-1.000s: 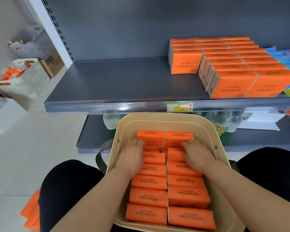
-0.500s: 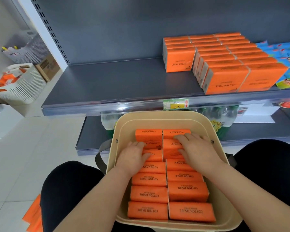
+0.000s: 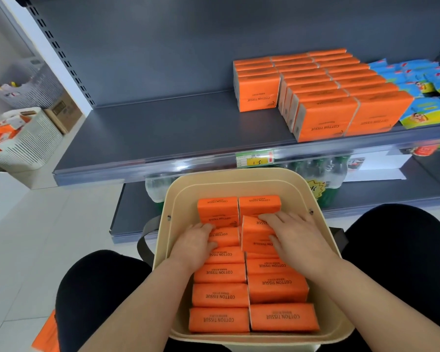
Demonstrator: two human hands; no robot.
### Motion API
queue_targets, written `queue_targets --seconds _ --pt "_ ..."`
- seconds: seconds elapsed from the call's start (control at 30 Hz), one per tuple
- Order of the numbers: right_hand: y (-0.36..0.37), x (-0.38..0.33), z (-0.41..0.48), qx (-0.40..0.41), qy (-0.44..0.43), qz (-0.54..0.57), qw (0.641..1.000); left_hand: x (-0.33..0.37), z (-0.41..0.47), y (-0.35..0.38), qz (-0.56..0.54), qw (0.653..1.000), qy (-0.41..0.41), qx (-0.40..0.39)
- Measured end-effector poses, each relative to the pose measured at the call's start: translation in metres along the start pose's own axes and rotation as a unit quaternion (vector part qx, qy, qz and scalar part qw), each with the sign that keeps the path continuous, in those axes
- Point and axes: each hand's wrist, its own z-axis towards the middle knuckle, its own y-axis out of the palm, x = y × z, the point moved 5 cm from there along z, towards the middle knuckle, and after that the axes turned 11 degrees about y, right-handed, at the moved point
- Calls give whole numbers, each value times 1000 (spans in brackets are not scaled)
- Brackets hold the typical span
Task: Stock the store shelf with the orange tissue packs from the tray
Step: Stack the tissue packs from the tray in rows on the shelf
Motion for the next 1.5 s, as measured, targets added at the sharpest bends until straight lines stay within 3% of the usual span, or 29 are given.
queue_targets --seconds 0.17,0.33,0.63,0.87,1.03,1.33,1.5 --pt "-7 0 -5 -6 7 21 1000 4 -3 -3 31 999 4 10" --pt "-21 4 -4 -2 5 -8 1000 18 -12 -24 16 996 14 84" --pt "-61 9 37 87 -34 -89 992 50 -13 -97 -1 978 57 201" --pt "-78 19 76 123 -47 -62 989 66 41 -193 37 952 55 299" --pt "-74 25 85 113 -41 47 992 87 104 -224 66 962 34 264" --pt "-86 45 112 97 -18 110 989 105 213 -199 141 977 38 154" --pt "-84 46 113 68 -25 118 990 104 246 -204 184 968 24 168"
